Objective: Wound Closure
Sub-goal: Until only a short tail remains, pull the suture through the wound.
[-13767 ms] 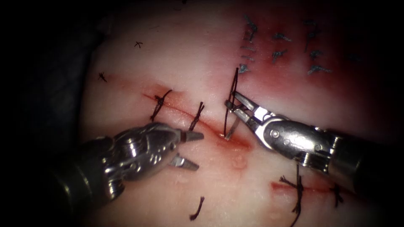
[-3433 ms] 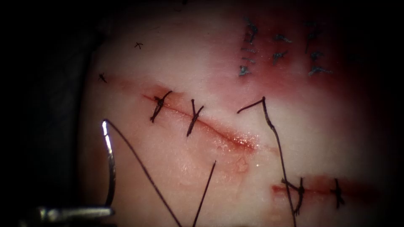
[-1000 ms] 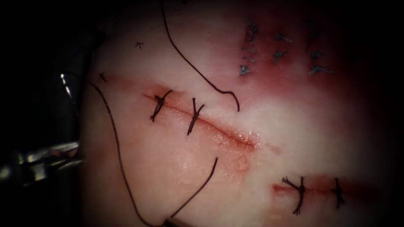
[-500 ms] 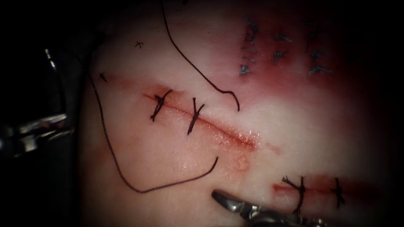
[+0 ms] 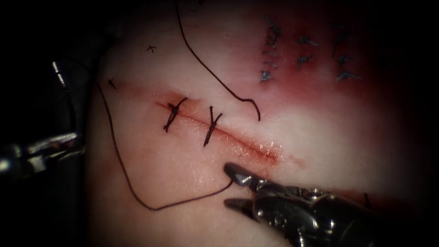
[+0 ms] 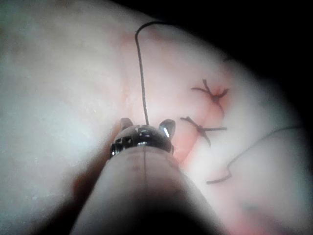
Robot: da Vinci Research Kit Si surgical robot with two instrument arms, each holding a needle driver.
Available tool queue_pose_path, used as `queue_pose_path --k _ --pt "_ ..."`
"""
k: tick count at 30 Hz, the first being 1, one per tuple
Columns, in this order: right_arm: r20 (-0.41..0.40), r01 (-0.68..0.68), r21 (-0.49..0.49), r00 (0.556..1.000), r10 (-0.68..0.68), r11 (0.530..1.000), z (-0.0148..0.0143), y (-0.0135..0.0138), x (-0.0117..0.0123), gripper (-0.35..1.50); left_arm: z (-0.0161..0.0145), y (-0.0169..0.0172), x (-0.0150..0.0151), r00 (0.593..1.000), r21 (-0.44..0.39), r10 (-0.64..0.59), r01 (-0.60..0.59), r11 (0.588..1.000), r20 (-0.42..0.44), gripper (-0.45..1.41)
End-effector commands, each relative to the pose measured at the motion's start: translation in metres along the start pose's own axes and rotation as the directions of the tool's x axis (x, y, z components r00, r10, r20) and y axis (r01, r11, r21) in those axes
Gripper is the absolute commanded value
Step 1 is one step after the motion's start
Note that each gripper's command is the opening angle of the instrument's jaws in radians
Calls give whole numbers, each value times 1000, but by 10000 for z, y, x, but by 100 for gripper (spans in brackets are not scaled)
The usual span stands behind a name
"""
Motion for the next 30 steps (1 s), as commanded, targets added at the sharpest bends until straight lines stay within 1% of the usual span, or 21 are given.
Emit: queue_pose_path --k 1,2,3,4,5,6,11,17,25,28,30 --pt "4 21 0 1000 -21 1000 9 0 -2 125 8 -2 -1 1000 2 2 -2 1000 -2 -35" --pt "8 27 2 1000 -27 1000 9 0 -3 118 8 -1 -2 1000 2 2 -2 1000 -2 -35" --pt "10 35 14 999 -35 999 9 -1 -4 96 8 -1 -2 1000 3 3 -3 1000 -2 -35" --pt "13 45 37 999 -45 998 8 -1 -4 53 7 0 -2 1000 5 2 -2 1000 -3 -35" --pt "18 49 72 999 -51 996 6 -2 -4 2 7 0 -2 1000 5 3 -3 1000 -3 -35" --pt "26 53 119 998 -57 991 4 -3 -4 -35 7 0 -2 1000 6 3 -3 1000 -3 -35" --pt "19 58 125 998 -61 990 -8 -11 3 -35 7 0 -2 1000 6 3 -3 1000 -3 -35" --pt "-26 63 133 998 -60 989 -24 -30 34 -35 9 1 -1 1000 9 8 -8 1000 -1 -35" --pt "-81 87 182 994 -74 979 -34 -52 85 -35 11 4 -1 1000 9 4 -4 1000 -4 -35" --pt "-86 88 184 994 -73 979 -37 -54 98 -35 10 4 -1 1000 9 4 -4 1000 -4 -35" --pt "-83 82 178 994 -68 981 -39 -50 99 -35 9 4 -1 1000 8 4 -4 1000 -4 -35"
